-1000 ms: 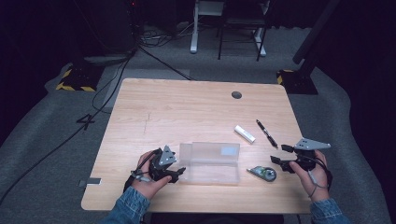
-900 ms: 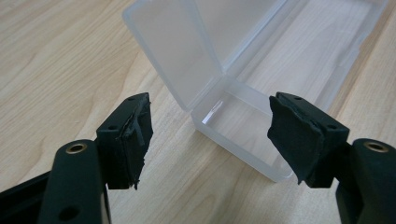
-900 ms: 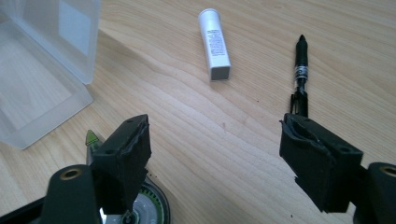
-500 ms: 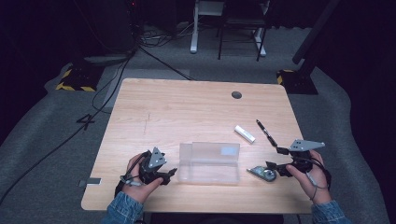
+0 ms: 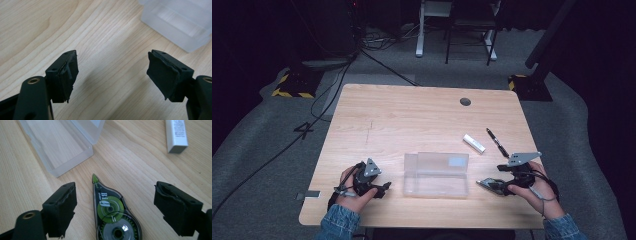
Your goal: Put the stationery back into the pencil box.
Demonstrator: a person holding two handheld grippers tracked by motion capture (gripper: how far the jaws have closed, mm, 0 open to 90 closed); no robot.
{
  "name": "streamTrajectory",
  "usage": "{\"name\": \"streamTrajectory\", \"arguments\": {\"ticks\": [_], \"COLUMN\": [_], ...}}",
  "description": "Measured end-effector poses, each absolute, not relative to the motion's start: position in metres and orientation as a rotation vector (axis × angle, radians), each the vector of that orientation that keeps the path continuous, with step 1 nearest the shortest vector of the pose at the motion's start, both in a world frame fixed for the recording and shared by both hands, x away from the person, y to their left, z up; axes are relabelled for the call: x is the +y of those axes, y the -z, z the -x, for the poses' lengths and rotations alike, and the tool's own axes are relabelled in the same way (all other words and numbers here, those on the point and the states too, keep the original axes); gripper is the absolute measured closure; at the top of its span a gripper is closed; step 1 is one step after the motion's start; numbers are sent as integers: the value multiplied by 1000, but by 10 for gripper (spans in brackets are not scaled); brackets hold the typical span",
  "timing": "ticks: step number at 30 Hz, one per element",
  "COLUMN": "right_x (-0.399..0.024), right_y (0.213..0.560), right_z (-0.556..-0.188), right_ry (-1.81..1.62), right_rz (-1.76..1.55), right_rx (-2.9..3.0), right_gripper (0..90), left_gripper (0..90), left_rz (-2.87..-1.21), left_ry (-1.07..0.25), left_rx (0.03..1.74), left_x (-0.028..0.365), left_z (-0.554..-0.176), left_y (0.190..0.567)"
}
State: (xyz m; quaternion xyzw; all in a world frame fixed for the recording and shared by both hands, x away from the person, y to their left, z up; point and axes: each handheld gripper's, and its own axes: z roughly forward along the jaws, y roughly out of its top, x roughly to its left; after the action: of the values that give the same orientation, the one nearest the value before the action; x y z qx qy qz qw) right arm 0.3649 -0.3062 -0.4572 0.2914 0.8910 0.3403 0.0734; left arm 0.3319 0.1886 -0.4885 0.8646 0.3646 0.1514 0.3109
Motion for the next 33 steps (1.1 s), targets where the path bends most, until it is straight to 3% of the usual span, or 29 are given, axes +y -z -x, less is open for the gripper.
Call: {"name": "streamTrajectory", "arguments": {"ticks": [17, 33], "right_x": [-282, -283], "right_y": [473, 475], "right_z": [-369, -370], "right_ry": [-791, -710], "right_rz": [-774, -771], "right_rx": [2811, 2827], "right_gripper": [346, 433], "left_gripper": [222, 184], "left_rz": [-2249, -2206], "left_ry": [-354, -363], "left_rx": [1004, 977], "left_x": [200, 202], "left_z": [-338, -340], "left_y": [498, 504]}}
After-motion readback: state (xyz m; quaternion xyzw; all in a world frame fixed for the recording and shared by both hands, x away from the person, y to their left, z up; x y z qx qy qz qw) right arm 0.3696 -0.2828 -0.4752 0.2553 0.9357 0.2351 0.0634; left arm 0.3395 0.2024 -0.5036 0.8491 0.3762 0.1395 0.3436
